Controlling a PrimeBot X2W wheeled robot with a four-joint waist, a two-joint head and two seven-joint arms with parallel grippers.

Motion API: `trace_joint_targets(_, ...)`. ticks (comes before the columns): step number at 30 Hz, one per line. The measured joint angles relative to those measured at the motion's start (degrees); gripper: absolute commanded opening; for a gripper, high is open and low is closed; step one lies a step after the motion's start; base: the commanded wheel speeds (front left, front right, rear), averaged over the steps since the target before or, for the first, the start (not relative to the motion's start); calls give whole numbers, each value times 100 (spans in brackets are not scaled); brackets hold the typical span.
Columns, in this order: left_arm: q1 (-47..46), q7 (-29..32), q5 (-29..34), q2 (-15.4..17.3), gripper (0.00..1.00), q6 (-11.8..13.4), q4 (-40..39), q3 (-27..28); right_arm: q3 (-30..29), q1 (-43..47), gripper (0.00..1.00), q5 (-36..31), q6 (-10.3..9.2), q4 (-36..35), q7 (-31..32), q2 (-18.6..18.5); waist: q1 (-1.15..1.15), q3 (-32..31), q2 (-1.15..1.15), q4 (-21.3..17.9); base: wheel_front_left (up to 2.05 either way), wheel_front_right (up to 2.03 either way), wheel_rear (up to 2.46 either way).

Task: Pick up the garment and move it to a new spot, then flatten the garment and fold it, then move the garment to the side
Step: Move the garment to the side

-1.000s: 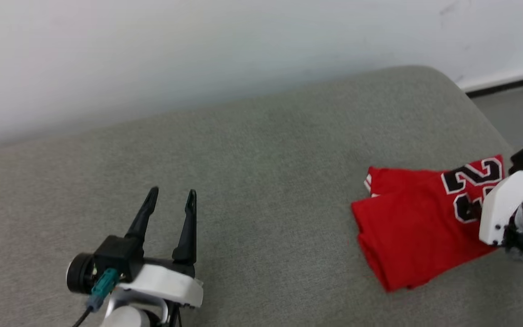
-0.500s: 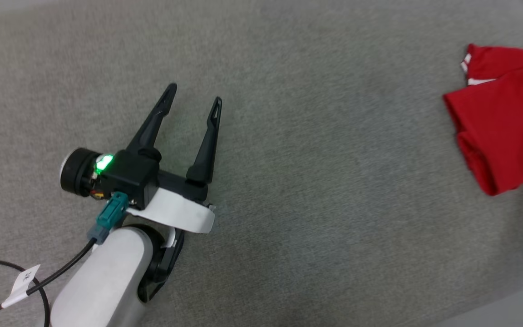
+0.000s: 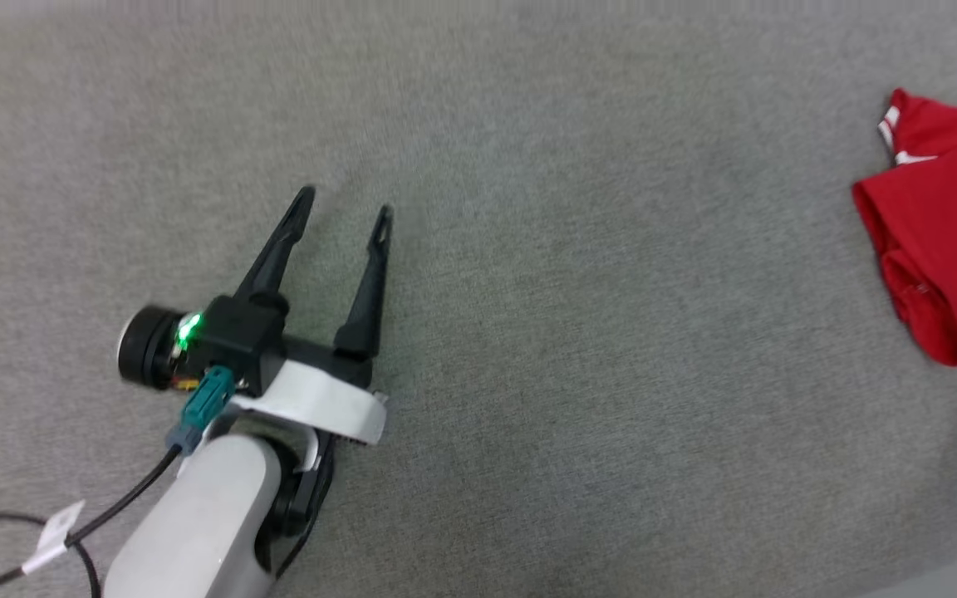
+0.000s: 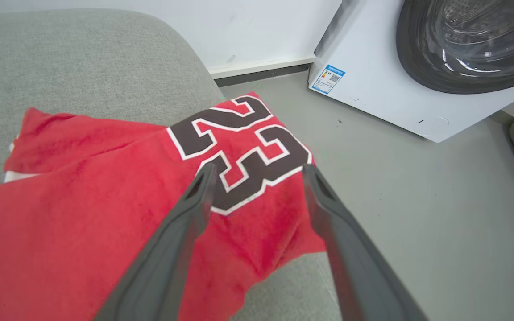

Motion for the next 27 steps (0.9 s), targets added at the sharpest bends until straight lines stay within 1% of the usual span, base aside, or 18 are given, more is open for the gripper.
trace_joint_targets(5, 655, -135, -267, -94, 100, 127, 250, 136, 90, 466, 100, -281, 1, 9, -126, 142, -1, -639, 0, -11, 0, 0, 0)
trace_joint_targets(11, 1584, -201, -581, -157, 100, 289, 366, 310, 469, 1187, 100, -207, 0, -290, -300, 485, -2, -1574, 0, 3, 0, 0, 0)
trace_joint_targets(18, 2212, -244, -688, -213, 100, 475, 297, 475, 1105, 2137, 100, 459, 0, -1042, -349, 965, -3, -2490, 0, 128, 0, 0, 0)
trace_joint_targets(24, 2472, -252, -692, -171, 100, 528, 302, 631, 1655, 2813, 100, 1076, 0, -1979, -335, 1284, -3, -2820, 0, 449, 0, 0, 0)
trace_joint_targets(27, 2518, -253, -673, -129, 100, 542, 304, 710, 1840, 3088, 100, 1277, 0, -2508, -354, 1355, -3, -2911, 0, 617, 0, 0, 0)
